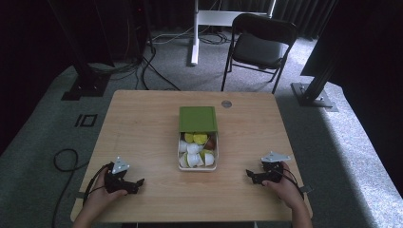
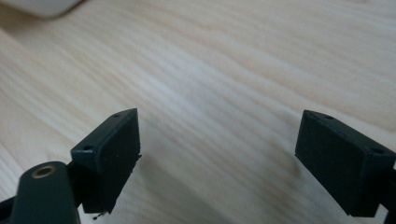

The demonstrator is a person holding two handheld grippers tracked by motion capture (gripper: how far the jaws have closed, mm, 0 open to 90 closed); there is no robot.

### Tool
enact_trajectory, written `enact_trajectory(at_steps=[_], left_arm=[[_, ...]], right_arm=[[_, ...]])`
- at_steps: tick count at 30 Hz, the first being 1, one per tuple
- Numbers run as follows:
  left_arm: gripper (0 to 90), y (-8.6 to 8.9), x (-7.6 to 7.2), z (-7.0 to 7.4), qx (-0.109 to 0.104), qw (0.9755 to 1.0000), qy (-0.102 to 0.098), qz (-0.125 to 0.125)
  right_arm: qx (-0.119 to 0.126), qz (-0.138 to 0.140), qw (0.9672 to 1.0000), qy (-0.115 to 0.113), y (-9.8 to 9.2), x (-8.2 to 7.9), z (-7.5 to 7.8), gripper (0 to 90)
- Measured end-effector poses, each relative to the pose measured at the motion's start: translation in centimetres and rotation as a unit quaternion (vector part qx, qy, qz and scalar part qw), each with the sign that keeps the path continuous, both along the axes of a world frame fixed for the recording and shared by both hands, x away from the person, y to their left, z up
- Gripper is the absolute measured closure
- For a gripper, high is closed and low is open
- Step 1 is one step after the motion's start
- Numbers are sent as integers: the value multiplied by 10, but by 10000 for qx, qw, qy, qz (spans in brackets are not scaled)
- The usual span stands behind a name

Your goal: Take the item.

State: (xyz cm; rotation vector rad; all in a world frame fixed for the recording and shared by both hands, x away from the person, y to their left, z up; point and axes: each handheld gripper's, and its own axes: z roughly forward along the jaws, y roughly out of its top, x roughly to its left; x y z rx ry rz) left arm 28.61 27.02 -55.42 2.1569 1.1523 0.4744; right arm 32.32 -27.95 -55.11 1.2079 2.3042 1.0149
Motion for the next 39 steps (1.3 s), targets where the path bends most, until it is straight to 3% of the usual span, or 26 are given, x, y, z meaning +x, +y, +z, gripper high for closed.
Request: enact_trajectory(at_steps=[14,18,23,31,39], left_arm=[[6,0,0,0,-1,10000,1,0],[6,0,0,0,0,10000,0,-1],[6,0,0,0,0,10000,1,-1],[6,0,0,0,-1,10000,0,-1],[6,0,0,0,0,10000,-9,2]], right_arm=[[190,1,9994,-305,12,11,34,137],[392,4,9982,-456,19,15,51,136],[455,4,9971,-602,27,19,68,137],[571,196,9944,-867,45,26,96,137],[759,439,9914,-970,71,29,118,151]])
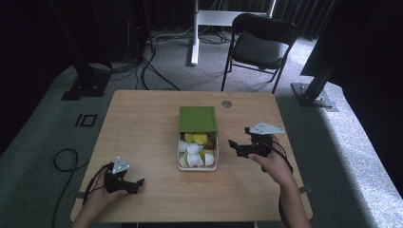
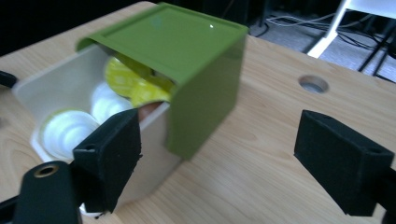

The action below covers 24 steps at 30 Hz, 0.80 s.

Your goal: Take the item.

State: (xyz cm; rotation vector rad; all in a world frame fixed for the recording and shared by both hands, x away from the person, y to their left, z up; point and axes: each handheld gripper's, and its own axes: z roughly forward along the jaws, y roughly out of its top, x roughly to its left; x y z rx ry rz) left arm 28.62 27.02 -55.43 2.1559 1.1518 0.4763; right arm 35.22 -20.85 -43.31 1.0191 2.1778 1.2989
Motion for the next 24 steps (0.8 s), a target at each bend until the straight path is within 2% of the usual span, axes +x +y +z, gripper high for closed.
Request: enact_trajectory(at_steps=[6,24], left_arm=[[6,0,0,0,1,10000,-1,-2],[6,0,0,0,-1,10000,0,0]], right_arm=[[-23,300,9995,-64,26,0,6,151],[79,986,9950,116,90,-6,4,151]])
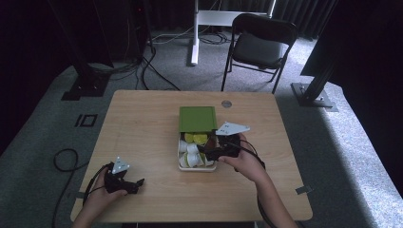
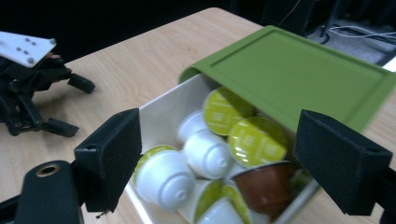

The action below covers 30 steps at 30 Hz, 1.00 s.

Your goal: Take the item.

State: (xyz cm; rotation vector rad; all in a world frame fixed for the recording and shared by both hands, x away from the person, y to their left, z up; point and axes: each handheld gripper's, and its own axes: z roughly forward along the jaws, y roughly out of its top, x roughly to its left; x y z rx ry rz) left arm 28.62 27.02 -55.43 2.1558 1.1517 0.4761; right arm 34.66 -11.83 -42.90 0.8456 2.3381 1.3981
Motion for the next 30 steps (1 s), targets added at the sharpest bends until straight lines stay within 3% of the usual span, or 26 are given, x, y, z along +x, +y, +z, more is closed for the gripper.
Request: enact_trajectory(at_steps=[12,30], left_arm=[[6,0,0,0,0,10000,0,1],[6,0,0,0,2,10000,1,-1]], right_arm=[[-132,73,9999,82,25,-9,-16,194],[-465,-267,9985,69,43,-23,-43,320]])
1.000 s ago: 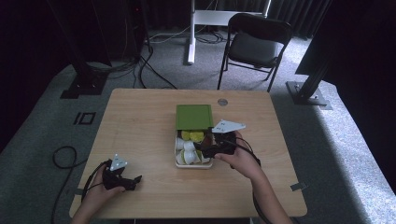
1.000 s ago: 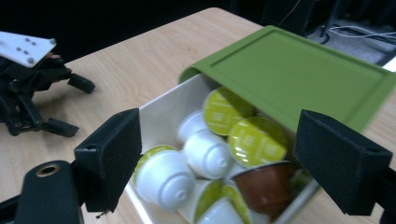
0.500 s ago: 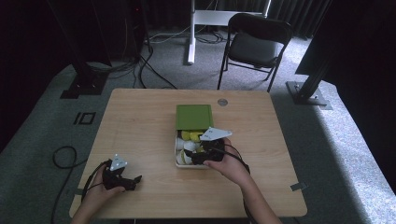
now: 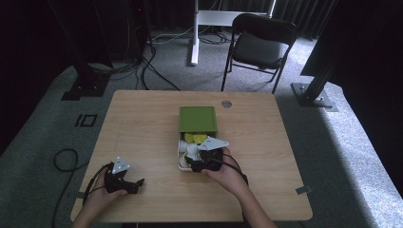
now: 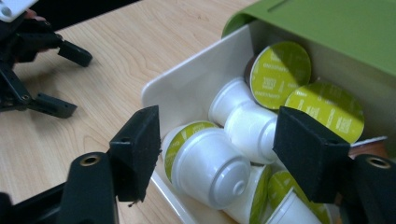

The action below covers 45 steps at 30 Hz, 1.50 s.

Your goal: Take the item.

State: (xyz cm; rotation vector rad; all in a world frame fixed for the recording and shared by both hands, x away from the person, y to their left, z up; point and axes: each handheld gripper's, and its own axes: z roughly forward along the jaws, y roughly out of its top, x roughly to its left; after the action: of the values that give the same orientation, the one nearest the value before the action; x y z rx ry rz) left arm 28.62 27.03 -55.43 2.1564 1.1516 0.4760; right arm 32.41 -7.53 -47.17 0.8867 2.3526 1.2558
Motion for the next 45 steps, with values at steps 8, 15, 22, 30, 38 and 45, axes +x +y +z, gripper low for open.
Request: enact_trajectory(at_steps=[8,15,22,30,38,45], left_arm=[[6,0,0,0,-7,10000,5,3],[6,0,0,0,-8,10000,4,4],[6,0,0,0,-3,10000,6,-2],[6,0,0,0,-2,10000,7,-2],[6,0,0,0,-1,10000,7,-2],[6,0,0,0,-11,10000,4,5]], right_arm=[[-144,-113,9998,-11,6,-6,-14,322],[-147,-138,9998,71,10,-5,-24,330],[-172,-220,9994,181,10,-3,-30,332],[-131,-161,9993,325,5,-3,-31,396],[-12,-27,9995,310,1,-5,-25,407],[189,-85,9996,180,-9,-3,-9,408]])
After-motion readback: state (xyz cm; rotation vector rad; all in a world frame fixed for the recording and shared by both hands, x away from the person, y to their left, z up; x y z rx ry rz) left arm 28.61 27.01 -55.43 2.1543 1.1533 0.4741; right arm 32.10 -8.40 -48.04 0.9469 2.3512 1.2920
